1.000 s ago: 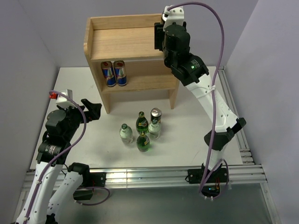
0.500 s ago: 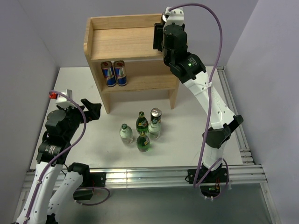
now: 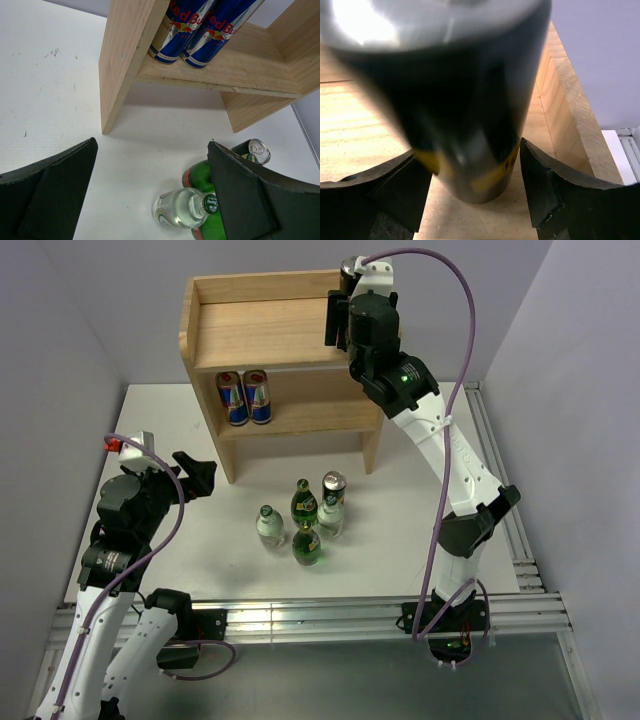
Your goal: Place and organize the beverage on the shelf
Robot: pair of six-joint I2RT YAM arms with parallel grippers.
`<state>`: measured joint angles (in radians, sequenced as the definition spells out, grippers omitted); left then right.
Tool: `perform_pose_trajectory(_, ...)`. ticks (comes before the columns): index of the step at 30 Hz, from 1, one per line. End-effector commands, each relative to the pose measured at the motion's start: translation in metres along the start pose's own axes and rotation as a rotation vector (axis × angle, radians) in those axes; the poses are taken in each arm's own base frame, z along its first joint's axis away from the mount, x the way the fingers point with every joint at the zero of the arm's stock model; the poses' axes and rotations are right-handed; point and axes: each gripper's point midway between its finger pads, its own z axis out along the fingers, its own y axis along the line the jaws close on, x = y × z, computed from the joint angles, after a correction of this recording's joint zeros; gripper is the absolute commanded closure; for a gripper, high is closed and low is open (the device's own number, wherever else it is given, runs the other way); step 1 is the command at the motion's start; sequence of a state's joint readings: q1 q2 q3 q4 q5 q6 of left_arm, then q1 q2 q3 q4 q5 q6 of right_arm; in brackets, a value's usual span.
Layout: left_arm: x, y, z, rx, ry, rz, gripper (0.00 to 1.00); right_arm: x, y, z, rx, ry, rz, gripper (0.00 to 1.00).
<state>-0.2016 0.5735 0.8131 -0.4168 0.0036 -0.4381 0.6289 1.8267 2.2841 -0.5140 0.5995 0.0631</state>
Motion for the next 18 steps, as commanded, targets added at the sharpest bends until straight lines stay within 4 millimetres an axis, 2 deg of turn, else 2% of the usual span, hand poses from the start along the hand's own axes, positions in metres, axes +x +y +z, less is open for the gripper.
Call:
perform_pose_trajectory(1,-0.007,-0.004,-0.001,0.02,-0.019,0.017,0.01,-0.022,-0.008,-0.004,0.011,-0.058,0.049,0.26)
perform_pose_trajectory(10,-0.007,-0.004,-0.001,0.02,-0.018,0.019,0.01,-0.012,-0.011,-0.006,0.029,-0.034,0.054,0.25)
perform_pose_trajectory(11,-0.007,-0.003,-0.001,0.018,-0.018,0.02,0.01,-0.017,-0.016,-0.012,0.043,-0.045,0.063,0.25)
perform_pose_trajectory(12,-0.007,-0.004,-0.001,0.02,-0.018,0.02,0.01,-0.009,-0.019,-0.011,0.055,-0.03,0.053,0.25)
perform_pose_trajectory(14,-0.007,-0.004,-0.001,0.021,-0.017,0.018,0.01,-0.014,-0.027,-0.019,0.074,-0.044,0.07,0.24)
perform_pose_trajectory(15,-0.007,-0.004,-0.001,0.022,-0.018,0.019,0.01,-0.007,-0.03,-0.018,0.089,-0.032,0.059,0.24)
perform_pose_trajectory(16,-0.006,-0.004,0.0,0.023,-0.014,0.018,0.01,-0.01,-0.033,-0.022,0.091,-0.043,0.064,0.24)
perform_pose_trajectory(18,-0.007,-0.004,0.0,0.023,-0.016,0.018,0.01,-0.006,-0.039,-0.024,0.115,-0.038,0.053,0.24)
